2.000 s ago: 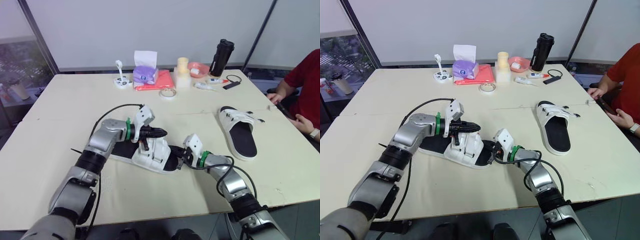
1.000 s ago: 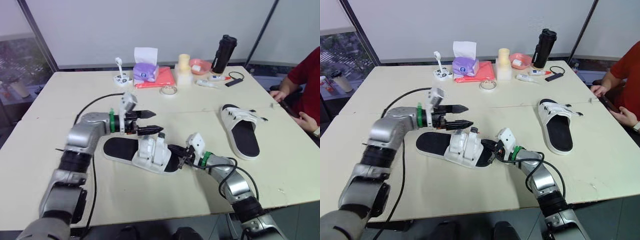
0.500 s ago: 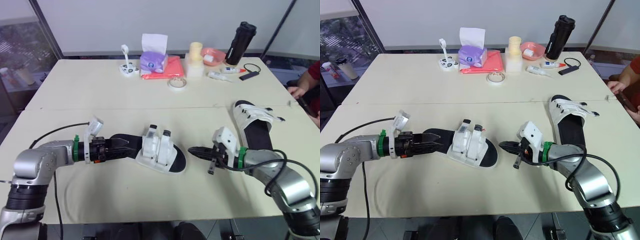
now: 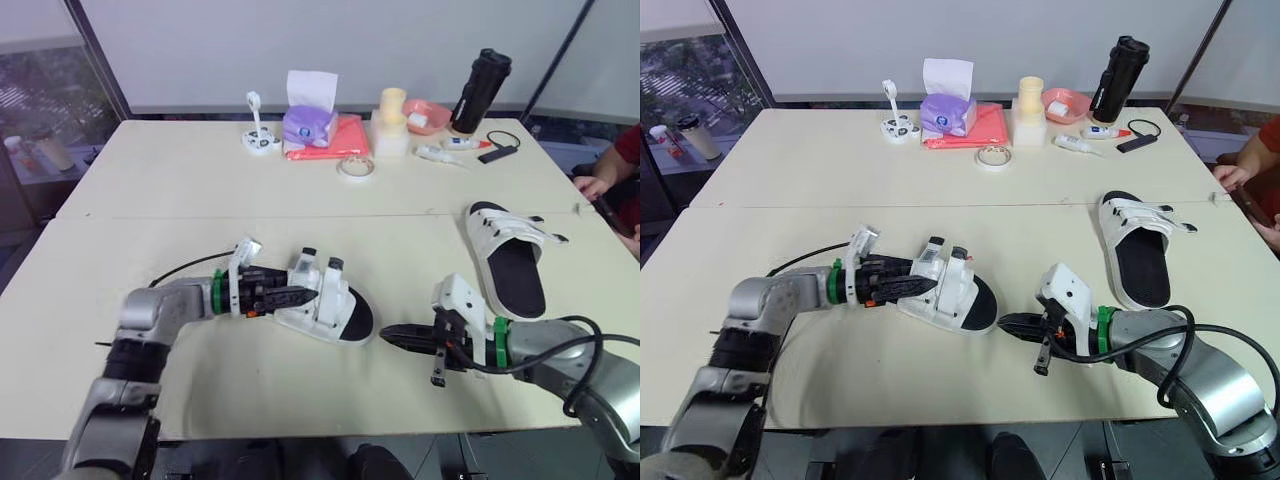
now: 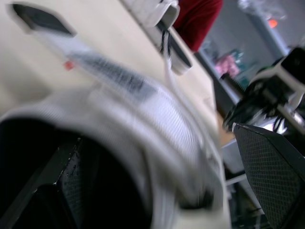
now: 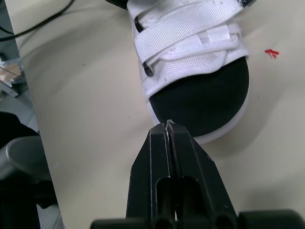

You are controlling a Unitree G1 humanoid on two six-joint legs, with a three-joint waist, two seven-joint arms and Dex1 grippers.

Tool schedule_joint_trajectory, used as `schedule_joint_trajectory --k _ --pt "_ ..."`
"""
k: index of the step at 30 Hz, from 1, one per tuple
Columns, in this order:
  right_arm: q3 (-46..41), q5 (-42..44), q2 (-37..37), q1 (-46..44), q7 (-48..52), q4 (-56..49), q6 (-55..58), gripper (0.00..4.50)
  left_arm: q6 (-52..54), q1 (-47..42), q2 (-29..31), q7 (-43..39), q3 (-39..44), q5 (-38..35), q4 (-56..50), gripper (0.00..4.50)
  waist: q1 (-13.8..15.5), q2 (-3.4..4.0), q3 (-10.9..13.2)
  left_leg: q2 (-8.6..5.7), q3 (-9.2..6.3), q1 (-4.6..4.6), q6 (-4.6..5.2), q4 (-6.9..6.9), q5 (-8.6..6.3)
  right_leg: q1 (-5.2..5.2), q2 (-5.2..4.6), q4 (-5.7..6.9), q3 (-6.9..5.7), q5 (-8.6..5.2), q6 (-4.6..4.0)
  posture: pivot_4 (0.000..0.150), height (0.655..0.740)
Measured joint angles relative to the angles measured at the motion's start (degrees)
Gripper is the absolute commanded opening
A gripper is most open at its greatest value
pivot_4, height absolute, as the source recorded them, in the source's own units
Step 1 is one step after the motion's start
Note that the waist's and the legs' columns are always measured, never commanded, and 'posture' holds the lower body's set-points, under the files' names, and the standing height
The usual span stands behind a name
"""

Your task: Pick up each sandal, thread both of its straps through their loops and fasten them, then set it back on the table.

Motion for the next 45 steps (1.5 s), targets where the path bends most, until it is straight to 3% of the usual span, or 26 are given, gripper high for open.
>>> schedule_joint_trajectory --k 2,8,13,17,20,26,33,37,40,45 --pt "-0.41 0.03 -0.02 0.81 -0.74 -0.25 0.0 0.0 0.17 -1.5 -0.89 -0.03 0.06 0.0 2.44 3.16 0.03 0.0 0.0 -0.01 0.0 0.0 0.0 0.0 0.0 0.0 0.01 0.01 0.0 0.0 0.0 0.15 0.74" --pt "-1.18 -0.02 0.23 2.44 -2.68 -0.28 -0.16 0.0 1.61 -2.47 -1.11 -1.82 -0.45 -0.03 4.14 0.01 0.05 0.0 0.0 0.0 0.0 -0.01 0.0 0.0 0.0 -0.01 0.0 0.02 0.0 0.0 0.0 0.15 0.74" --pt "-1.2 0.04 0.5 2.85 -3.3 -0.28 -0.31 0.0 4.86 -2.61 -2.25 -0.9 -0.37 -0.39 1.76 0.01 0.15 0.0 0.0 0.0 -0.01 -0.01 0.0 0.09 0.0 0.0 -0.01 0.11 0.0 0.0 0.01 0.15 0.74" --pt "-1.31 0.0 1.49 2.21 -3.82 1.15 -1.17 0.0 4.77 -5.62 -10.4 7.63 3.34 -2.47 -0.49 0.01 0.45 -0.01 0.0 0.05 -0.17 -0.25 0.03 0.45 -0.01 0.0 -0.02 0.14 -0.17 0.05 0.1 0.15 0.74" --pt "-1.1 -1.35 3.49 0.33 -5.03 4.47 -3.25 0.0 -4.16 -11.02 -21.39 21.63 9.8 -1.91 0.09 0.01 0.5 -0.01 0.0 0.04 -0.33 -0.62 0.16 0.99 -0.09 -0.08 -0.02 0.18 -0.31 0.16 0.31 0.15 0.74" --pt "0.98 -4.33 5.66 -3.1 -6.81 8.43 -5.87 0.0 -27.96 -19.8 -35.14 43.35 17.08 3.4 10.03 0.01 0.35 0.01 -0.01 -0.18 -0.25 -0.62 0.21 1.03 -0.1 -0.09 -0.06 0.17 -0.24 0.22 0.42 0.15 0.74" --pt "2.44 -5.62 6.27 -3.91 -7.54 9.06 -6.53 0.0 -53.0 -24.21 -36.85 63.28 24.68 6.49 31.02 0.01 0.44 0.0 -0.01 -0.2 -0.17 -0.76 0.24 1.03 -0.12 -0.29 -0.07 0.21 -0.2 0.22 0.42 0.15 0.74" --pt "3.15 -5.66 7.07 -3.91 -8.07 9.04 -6.55 0.0 -62.49 -26.23 -37.36 67.65 27.69 5.0 40.56 0.01 1.68 0.0 -0.01 -0.31 -0.16 -0.8 0.25 1.1 -0.12 -0.28 -0.13 0.2 -0.21 0.25 0.48 0.15 0.74" --pt "3.14 -5.66 7.07 -3.9 -8.39 9.03 -6.41 0.0 -65.12 -26.52 -37.45 67.64 27.72 4.86 42.73 1.2 1.71 0.0 -0.01 -0.33 -0.17 -0.77 0.29 1.14 -0.09 -0.24 -0.14 0.24 -0.21 0.27 0.51 0.15 0.74" --pt "3.14 -5.81 7.04 -3.57 -8.57 9.04 -6.38 0.0 -65.08 -26.6 -37.46 67.54 26.93 5.04 44.06 3.71 1.51 0.0 -0.02 -0.37 -0.18 -0.71 0.35 1.15 0.02 -0.31 -0.12 0.61 -0.21 0.27 0.51 0.15 0.74"
